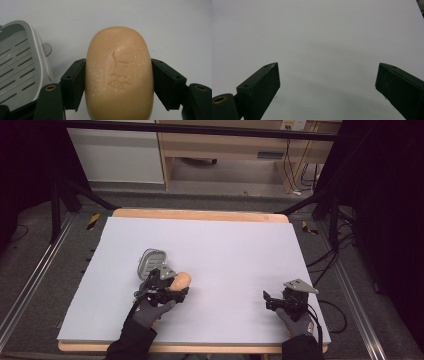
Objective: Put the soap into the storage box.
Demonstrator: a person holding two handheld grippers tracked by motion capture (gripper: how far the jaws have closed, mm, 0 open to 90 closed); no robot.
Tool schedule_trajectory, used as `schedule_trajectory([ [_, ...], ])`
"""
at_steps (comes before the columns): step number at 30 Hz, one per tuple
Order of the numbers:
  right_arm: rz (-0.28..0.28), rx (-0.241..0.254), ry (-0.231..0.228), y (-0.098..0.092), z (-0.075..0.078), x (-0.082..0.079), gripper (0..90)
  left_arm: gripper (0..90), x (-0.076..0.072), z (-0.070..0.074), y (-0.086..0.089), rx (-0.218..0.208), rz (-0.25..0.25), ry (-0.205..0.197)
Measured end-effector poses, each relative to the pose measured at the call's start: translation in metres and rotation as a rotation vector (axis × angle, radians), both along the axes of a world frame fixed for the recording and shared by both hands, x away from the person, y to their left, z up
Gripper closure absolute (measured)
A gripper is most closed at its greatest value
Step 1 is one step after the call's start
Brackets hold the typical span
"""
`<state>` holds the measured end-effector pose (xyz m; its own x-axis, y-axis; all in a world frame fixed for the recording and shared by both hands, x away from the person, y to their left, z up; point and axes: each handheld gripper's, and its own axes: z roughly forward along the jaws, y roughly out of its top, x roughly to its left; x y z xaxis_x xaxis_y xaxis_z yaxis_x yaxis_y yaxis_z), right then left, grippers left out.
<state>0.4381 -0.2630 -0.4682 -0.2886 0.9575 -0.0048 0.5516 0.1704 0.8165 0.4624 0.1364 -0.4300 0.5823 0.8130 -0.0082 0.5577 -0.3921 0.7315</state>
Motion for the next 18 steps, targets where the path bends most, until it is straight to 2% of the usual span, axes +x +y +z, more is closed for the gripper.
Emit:
schedule_trajectory([
  [13, 0.010, -0.019, 0.001, 0.003, -0.001, 0.000, 6.0, 32.0, 0.005, 0.018, 0.023, -0.043, 0.051, -0.030],
  [18, 0.012, -0.019, 0.006, 0.004, -0.002, 0.000, 6.0, 32.0, 0.007, 0.021, 0.029, -0.042, 0.062, -0.031],
])
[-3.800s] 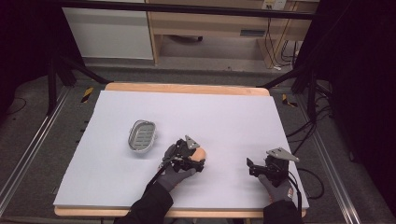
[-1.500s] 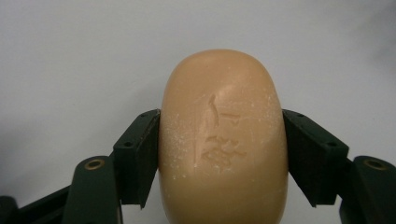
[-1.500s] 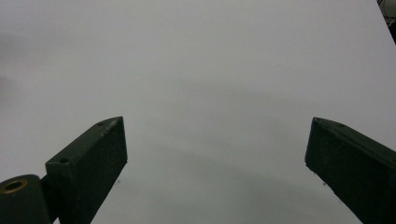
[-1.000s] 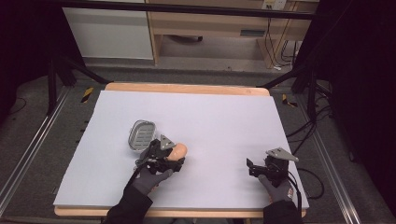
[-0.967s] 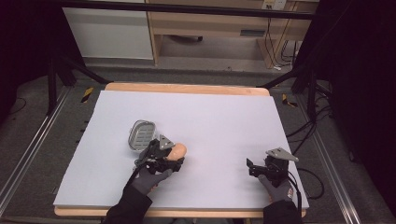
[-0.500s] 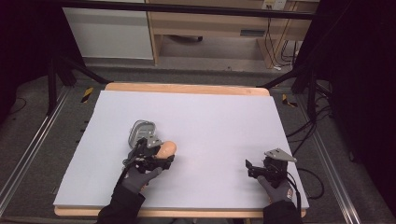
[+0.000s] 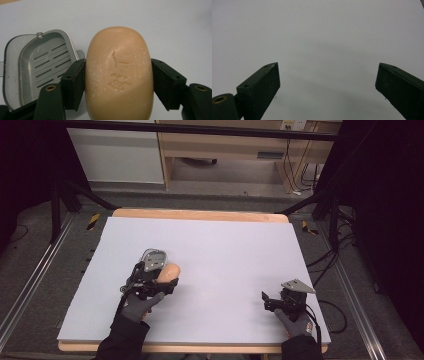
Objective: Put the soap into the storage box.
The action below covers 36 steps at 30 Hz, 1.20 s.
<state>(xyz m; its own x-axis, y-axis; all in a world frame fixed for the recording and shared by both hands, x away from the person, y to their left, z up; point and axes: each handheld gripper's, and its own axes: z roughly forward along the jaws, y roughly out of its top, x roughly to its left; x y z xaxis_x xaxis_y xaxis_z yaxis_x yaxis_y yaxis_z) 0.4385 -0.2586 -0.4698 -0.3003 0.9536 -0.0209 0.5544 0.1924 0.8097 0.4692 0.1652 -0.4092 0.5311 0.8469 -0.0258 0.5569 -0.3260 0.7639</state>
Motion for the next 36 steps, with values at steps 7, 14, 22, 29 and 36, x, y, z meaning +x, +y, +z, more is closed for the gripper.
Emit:
schedule_trajectory([
  [7, 0.003, -0.010, -0.001, 0.001, 0.000, 0.001, 5.9, 32.0, 0.003, 0.004, 0.008, -0.003, 0.025, -0.009],
  [14, 0.000, -0.012, 0.001, 0.001, 0.000, 0.001, 5.8, 32.0, 0.009, 0.004, 0.014, -0.011, 0.053, -0.010],
  [22, 0.002, -0.009, 0.005, 0.003, 0.000, 0.002, 5.7, 32.0, 0.015, 0.005, 0.023, -0.022, 0.078, -0.011],
  [29, 0.002, -0.008, 0.006, 0.004, 0.000, 0.002, 5.6, 32.0, 0.023, 0.007, 0.033, -0.023, 0.108, -0.015],
  [36, -0.002, -0.014, 0.007, 0.005, 0.000, 0.003, 5.6, 32.0, 0.038, 0.006, 0.036, -0.022, 0.128, -0.009],
])
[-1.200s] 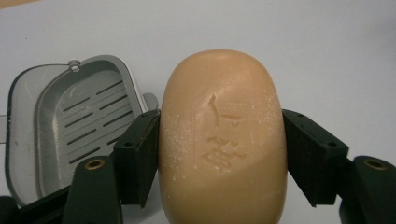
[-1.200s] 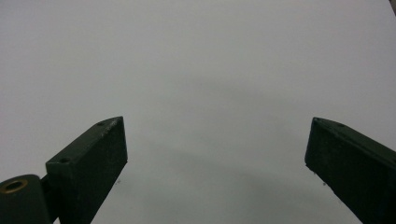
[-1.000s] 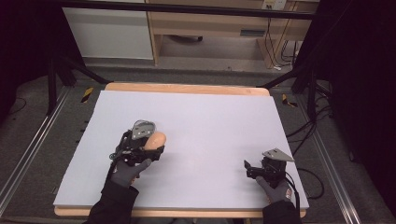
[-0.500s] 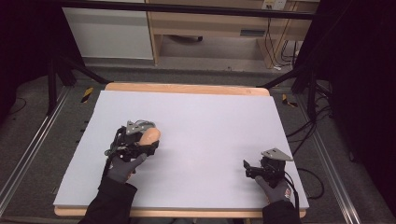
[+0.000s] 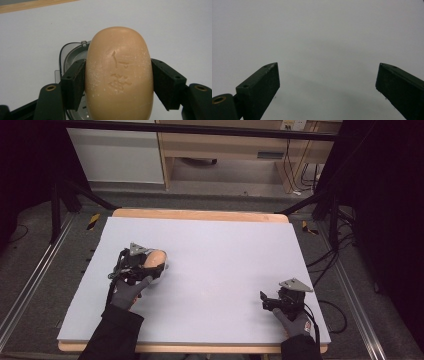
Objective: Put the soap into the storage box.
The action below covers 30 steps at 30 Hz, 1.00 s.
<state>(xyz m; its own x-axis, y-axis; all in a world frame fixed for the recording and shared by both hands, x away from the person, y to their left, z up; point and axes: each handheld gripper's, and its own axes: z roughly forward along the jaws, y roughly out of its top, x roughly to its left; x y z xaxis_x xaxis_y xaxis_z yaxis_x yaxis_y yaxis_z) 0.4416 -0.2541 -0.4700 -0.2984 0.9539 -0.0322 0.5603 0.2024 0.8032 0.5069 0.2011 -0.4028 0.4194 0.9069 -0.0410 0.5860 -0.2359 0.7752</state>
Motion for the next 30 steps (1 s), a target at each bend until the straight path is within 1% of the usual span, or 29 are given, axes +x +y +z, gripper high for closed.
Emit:
schedule_trajectory([
  [4, -0.006, 0.001, 0.001, 0.000, 0.000, 0.000, 5.5, 32.0, 0.006, 0.000, 0.000, -0.005, 0.008, -0.001],
  [5, -0.005, -0.002, -0.001, -0.001, 0.000, 0.000, 5.5, 32.0, 0.007, 0.000, 0.000, -0.016, 0.008, 0.000],
  [7, -0.006, 0.000, 0.002, -0.001, 0.000, 0.000, 5.5, 32.0, 0.009, 0.000, -0.001, -0.009, 0.006, -0.003],
  [12, -0.005, -0.003, 0.002, 0.000, 0.000, 0.000, 5.4, 32.0, 0.013, -0.002, -0.001, -0.019, 0.020, -0.008],
  [17, -0.001, -0.003, 0.000, 0.000, 0.000, 0.001, 5.4, 32.0, 0.015, -0.009, 0.002, -0.009, 0.027, 0.002],
  [20, 0.002, -0.001, 0.005, 0.001, 0.000, 0.000, 5.4, 32.0, 0.016, -0.013, 0.003, 0.001, 0.026, 0.015],
  [23, 0.002, 0.001, 0.007, 0.001, 0.000, 0.001, 5.4, 32.0, 0.016, -0.014, 0.004, -0.005, 0.033, 0.017],
  [30, 0.002, -0.003, 0.008, 0.001, -0.001, 0.001, 5.5, 32.0, 0.018, -0.017, 0.006, 0.001, 0.037, 0.021],
])
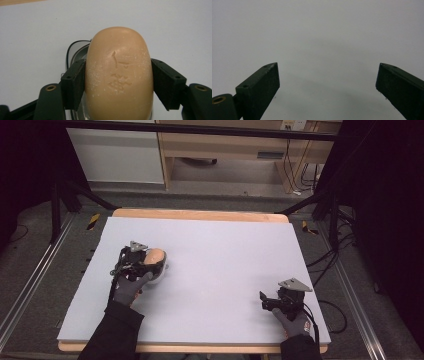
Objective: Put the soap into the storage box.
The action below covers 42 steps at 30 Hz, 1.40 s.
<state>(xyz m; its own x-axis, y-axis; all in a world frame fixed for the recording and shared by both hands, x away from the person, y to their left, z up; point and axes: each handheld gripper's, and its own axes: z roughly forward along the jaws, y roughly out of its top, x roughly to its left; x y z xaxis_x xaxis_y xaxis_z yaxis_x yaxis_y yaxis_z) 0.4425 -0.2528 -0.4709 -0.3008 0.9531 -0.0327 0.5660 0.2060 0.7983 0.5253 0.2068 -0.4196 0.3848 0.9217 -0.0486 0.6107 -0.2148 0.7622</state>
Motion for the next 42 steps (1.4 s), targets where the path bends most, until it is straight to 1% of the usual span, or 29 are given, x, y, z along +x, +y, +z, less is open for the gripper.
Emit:
schedule_trajectory([
  [5, 0.000, 0.000, 0.002, 0.000, 0.000, 0.000, 5.4, 32.0, 0.002, -0.004, 0.000, 0.012, 0.005, 0.008],
  [6, 0.000, 0.000, 0.001, 0.000, 0.000, 0.000, 5.4, 32.0, 0.002, -0.004, 0.000, 0.022, 0.001, 0.013],
  [18, 0.002, -0.001, 0.001, 0.000, 0.000, 0.000, 5.4, 32.0, 0.004, -0.010, 0.001, 0.042, 0.010, 0.027],
  [20, 0.004, 0.000, 0.003, 0.000, 0.000, 0.000, 5.4, 32.0, 0.005, -0.010, 0.001, 0.036, 0.011, 0.029],
  [26, 0.004, 0.000, 0.004, 0.000, 0.000, 0.000, 5.4, 32.0, 0.004, -0.011, 0.000, 0.041, 0.013, 0.024],
  [29, 0.004, 0.000, 0.004, 0.000, 0.000, 0.000, 5.4, 31.8, 0.005, -0.011, 0.000, 0.027, 0.013, 0.030],
  [37, 0.003, -0.002, 0.002, 0.000, 0.000, 0.000, 5.4, 31.5, 0.004, -0.013, -0.002, 0.039, 0.011, 0.016],
  [39, 0.003, -0.002, 0.003, 0.001, 0.000, 0.000, 5.4, 30.0, 0.004, -0.012, -0.002, 0.044, 0.021, 0.006],
  [42, 0.005, -0.002, 0.006, 0.001, 0.000, 0.000, 5.4, 29.9, 0.004, -0.012, 0.000, 0.035, 0.022, 0.009],
])
